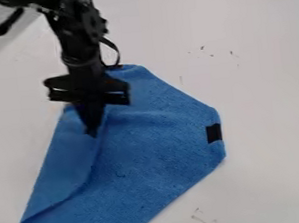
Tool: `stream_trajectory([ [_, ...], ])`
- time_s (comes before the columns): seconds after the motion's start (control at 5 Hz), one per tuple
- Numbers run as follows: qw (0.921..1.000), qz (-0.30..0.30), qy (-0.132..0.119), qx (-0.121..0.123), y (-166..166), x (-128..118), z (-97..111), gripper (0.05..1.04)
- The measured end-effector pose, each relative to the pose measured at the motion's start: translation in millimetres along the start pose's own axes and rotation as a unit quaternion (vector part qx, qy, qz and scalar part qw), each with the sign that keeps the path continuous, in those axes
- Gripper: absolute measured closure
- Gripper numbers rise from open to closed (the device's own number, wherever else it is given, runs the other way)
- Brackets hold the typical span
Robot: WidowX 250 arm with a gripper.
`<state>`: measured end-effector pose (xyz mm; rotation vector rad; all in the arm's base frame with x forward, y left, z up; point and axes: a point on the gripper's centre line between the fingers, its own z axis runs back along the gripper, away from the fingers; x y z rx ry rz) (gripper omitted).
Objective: Fold the cloth from left to right
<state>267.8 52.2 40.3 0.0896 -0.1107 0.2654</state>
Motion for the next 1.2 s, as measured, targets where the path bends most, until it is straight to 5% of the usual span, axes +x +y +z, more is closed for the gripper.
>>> stream_trajectory([
  [0.2,0.9998,-0.011,0.005,-0.018,-19.7,7.3,-14.0,1.006],
  [0.4,0.9993,-0.016,0.014,-0.03,-38.3,9.8,-22.5,0.855],
  [0.8,0.9993,-0.022,0.019,-0.023,-61.9,8.7,-12.7,0.287],
  [1.0,0.9998,-0.011,-0.014,-0.007,-72.6,9.3,12.0,0.084],
  [1.2,0.9996,-0.011,-0.026,0.007,-70.3,9.9,13.7,0.081],
])
